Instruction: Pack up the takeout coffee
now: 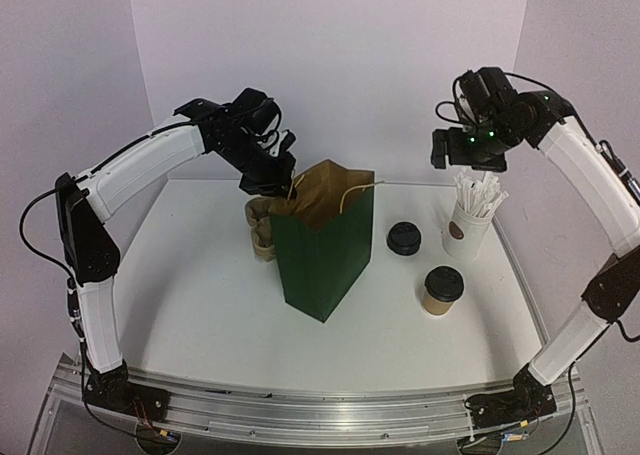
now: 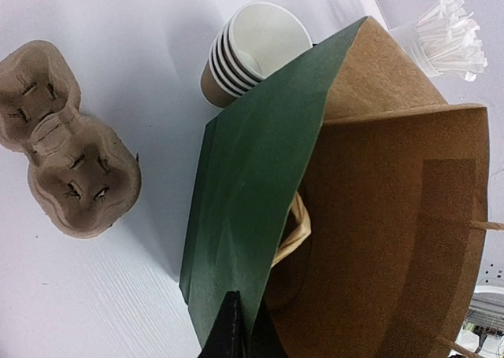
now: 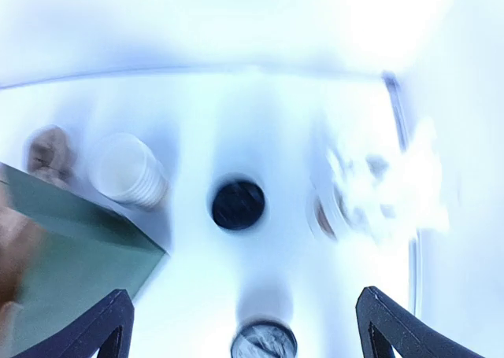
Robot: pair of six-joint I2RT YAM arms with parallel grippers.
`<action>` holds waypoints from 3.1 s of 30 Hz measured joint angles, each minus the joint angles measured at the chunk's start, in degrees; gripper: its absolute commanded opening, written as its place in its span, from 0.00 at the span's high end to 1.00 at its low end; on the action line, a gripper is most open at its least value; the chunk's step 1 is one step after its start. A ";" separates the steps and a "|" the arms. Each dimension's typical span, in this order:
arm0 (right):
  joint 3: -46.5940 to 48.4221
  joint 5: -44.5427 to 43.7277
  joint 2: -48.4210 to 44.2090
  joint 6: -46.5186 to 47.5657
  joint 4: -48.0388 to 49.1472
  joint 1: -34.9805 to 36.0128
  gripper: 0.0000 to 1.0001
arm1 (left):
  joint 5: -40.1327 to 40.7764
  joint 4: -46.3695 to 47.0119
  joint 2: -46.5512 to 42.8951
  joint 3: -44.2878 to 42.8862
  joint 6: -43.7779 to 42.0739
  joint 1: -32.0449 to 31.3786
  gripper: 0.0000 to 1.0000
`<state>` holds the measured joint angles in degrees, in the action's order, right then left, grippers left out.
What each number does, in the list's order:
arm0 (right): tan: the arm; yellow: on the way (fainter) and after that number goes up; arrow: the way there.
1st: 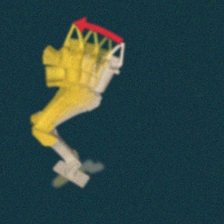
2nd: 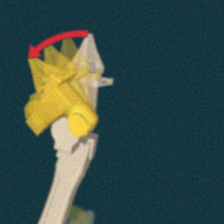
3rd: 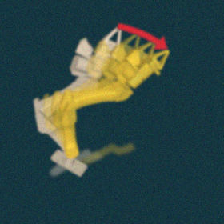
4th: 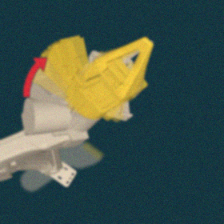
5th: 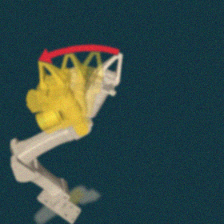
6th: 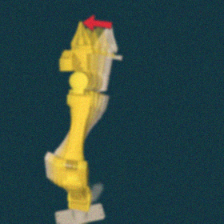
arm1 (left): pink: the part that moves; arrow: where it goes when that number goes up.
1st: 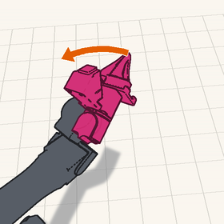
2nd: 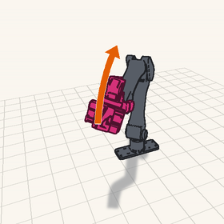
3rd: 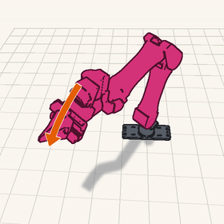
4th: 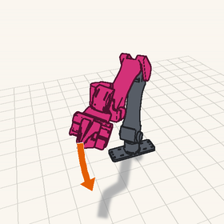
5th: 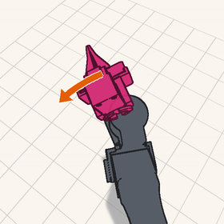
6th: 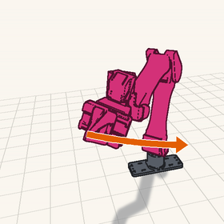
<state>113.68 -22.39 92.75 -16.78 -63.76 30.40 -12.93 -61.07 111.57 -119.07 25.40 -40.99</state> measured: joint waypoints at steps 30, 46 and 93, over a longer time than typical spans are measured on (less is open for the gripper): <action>-31.52 11.13 -0.67 -31.93 -5.91 -3.64 0.02 | -2.54 -0.01 5.15 -4.75 -1.70 -0.59 1.00; -37.00 16.63 0.79 -32.56 -0.87 -3.64 0.02 | -2.95 -0.42 6.64 -6.94 -2.95 -0.59 1.00; -38.65 16.65 3.91 -29.09 1.46 -4.77 0.13 | -2.93 -0.47 8.87 -9.96 -3.18 -0.59 1.00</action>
<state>75.03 -5.74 96.66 -45.87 -62.30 25.63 -15.86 -61.54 120.44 -129.03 22.22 -41.58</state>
